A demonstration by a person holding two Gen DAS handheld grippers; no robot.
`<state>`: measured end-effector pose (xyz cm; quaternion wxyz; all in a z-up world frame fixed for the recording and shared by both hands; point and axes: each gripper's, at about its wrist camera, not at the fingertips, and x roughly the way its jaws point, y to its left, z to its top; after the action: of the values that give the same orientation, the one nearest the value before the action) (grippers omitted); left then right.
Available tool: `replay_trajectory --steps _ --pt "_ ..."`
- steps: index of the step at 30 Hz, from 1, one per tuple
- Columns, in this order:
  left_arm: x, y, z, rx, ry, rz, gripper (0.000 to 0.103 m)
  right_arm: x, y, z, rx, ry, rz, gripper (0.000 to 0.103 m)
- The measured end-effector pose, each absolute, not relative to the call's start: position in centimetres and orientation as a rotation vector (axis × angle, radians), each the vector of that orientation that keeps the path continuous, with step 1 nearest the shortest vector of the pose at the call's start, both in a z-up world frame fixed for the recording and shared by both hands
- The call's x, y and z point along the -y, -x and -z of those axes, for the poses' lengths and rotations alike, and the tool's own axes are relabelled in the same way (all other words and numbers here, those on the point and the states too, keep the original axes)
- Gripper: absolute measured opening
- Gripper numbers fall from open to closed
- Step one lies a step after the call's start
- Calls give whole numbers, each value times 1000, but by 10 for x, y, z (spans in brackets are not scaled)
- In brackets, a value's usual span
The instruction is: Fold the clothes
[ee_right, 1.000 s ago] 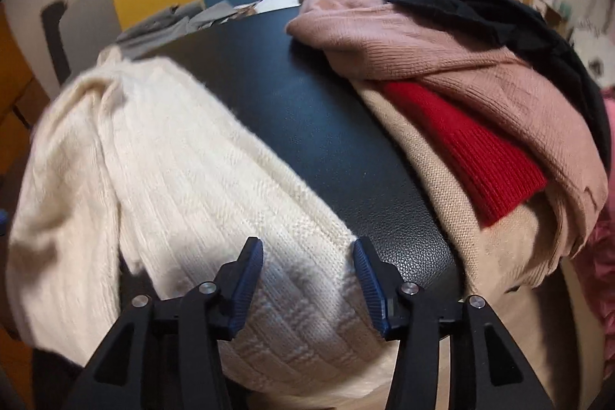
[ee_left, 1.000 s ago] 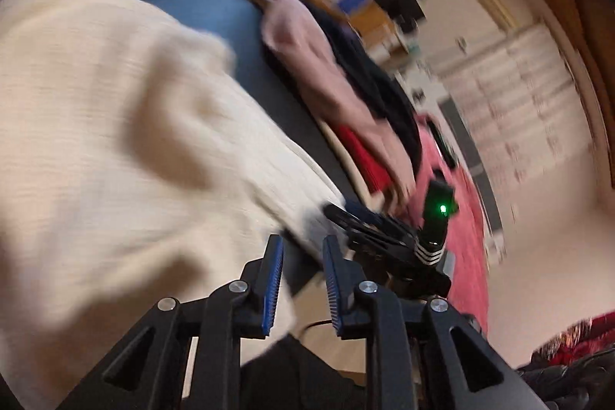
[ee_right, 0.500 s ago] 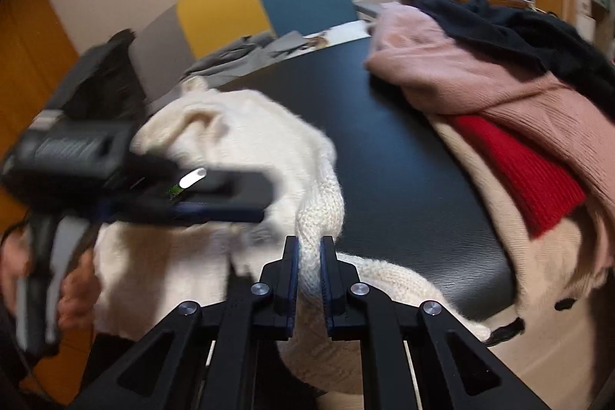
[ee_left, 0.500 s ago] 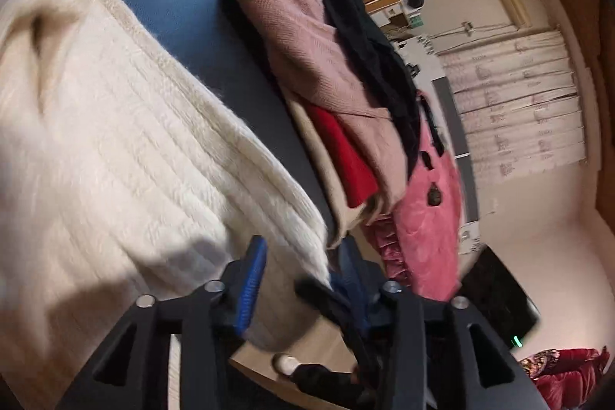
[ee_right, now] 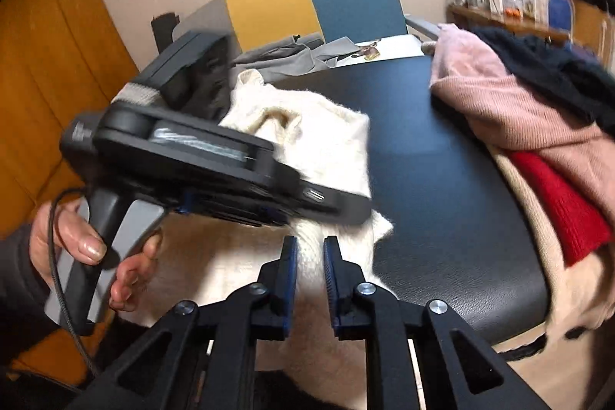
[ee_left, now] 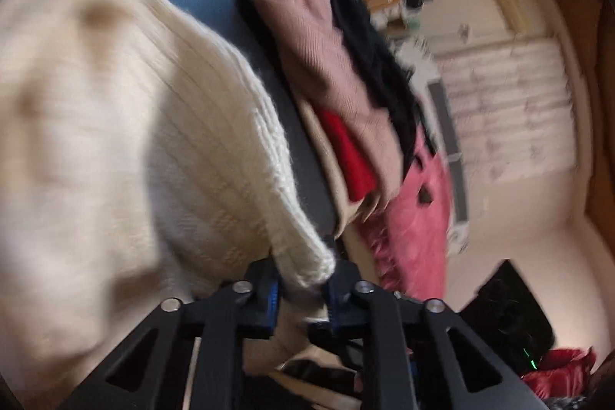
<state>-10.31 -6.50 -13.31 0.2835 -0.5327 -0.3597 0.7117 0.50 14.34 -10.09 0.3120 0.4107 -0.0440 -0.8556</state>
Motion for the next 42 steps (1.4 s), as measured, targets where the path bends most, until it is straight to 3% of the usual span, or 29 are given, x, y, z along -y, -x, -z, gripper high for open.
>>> replay_trajectory --steps 6,15,22,31,33,37,40,42 --pt "143 67 95 1108 1158 -2047 13 -163 8 95 320 -1110 2262 23" --pt "281 -35 34 1252 820 -2323 12 -141 29 133 320 -1307 2246 23" --pt "372 -112 32 1396 716 -2522 12 -106 34 137 271 -1305 2203 23" --pt "467 -194 59 1595 787 -2791 10 -63 43 142 203 -1333 2159 23" --pt "493 -216 69 1681 788 -2831 0 -57 43 142 187 -1332 2150 23" --pt "534 -253 77 1773 817 -2957 0 -45 43 141 151 -1340 2141 23" --pt "537 -256 82 1745 904 -2943 0 -41 45 141 146 -1350 2141 23" --pt "532 -253 87 1722 942 -2887 11 -41 47 143 157 -1362 2143 23"
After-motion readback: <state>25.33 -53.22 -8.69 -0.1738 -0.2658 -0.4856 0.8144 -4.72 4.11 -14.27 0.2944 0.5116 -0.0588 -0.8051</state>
